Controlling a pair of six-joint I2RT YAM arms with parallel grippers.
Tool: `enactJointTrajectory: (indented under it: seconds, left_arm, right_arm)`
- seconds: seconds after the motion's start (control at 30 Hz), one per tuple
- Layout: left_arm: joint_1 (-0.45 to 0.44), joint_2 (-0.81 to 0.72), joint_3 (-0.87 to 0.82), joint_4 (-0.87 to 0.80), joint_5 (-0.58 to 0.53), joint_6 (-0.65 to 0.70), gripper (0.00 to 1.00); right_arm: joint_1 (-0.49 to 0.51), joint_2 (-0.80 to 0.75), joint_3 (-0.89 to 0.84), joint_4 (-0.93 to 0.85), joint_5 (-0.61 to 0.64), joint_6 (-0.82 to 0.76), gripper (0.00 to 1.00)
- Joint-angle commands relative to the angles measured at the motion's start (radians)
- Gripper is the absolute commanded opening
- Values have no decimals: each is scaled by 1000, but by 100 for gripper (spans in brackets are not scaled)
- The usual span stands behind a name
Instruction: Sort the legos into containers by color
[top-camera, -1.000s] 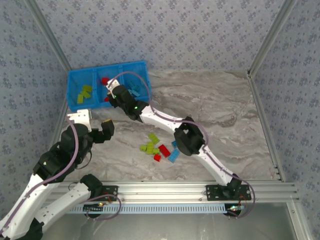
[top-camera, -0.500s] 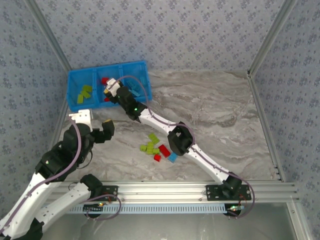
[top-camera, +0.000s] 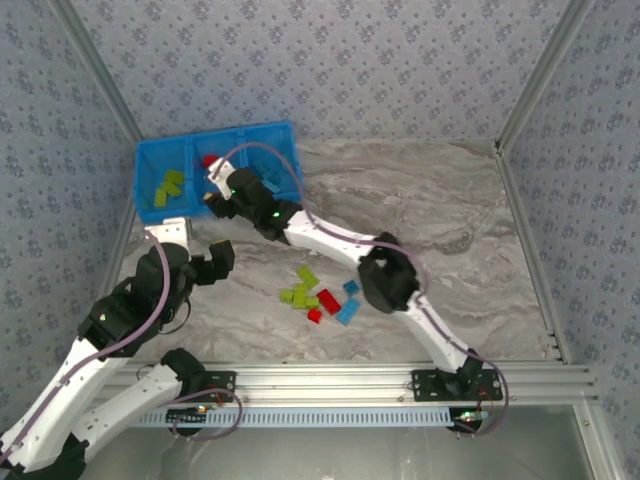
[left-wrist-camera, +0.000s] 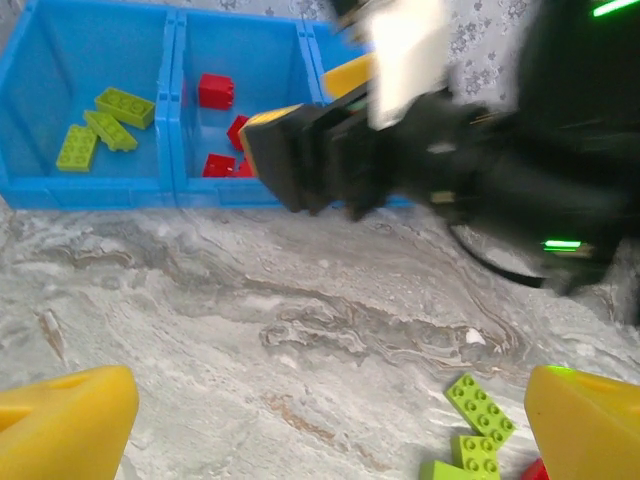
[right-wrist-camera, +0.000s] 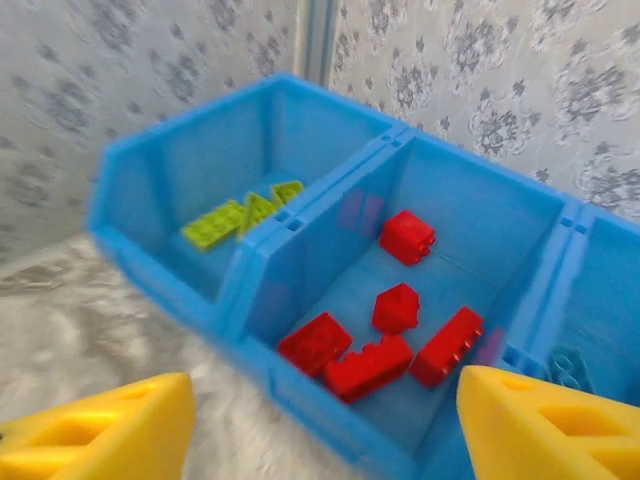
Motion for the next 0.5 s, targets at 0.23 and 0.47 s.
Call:
enactJointTrajectory:
  seconds: [0.23,0.47]
  left_arm:
    - [-13,285,-43,73,241,-216,99]
    - [-139,555,-118,238,329,-233,96]
  right_arm:
    - [-17,-732,-597,-493,58,266,82]
    - [-12,-1085,-1012,-592,109,508,87]
